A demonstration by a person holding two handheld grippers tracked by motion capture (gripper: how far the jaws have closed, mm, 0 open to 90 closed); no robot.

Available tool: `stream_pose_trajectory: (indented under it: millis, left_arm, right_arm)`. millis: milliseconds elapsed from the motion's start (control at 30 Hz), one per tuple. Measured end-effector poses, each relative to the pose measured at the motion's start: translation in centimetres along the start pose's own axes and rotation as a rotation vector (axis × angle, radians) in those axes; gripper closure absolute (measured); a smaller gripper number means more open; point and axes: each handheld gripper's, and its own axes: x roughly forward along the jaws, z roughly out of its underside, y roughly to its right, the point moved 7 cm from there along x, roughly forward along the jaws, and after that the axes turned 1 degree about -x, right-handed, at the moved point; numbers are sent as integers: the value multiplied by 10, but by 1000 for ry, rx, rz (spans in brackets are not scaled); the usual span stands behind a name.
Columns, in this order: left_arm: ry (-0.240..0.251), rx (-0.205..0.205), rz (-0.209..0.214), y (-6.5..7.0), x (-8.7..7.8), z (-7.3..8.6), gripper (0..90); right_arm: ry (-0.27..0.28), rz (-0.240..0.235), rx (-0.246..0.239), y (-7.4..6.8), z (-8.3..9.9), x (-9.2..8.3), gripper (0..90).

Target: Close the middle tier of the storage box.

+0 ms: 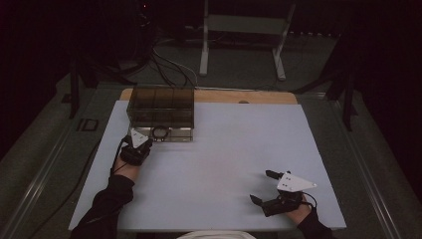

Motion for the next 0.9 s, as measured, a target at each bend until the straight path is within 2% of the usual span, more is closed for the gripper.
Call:
stream_pose_trajectory:
  millis: [900]
  left_arm:
    - [-1, 8, 7, 2, 6, -3, 900]
  right_arm:
    - [-1, 0, 1, 0, 0, 0, 0]
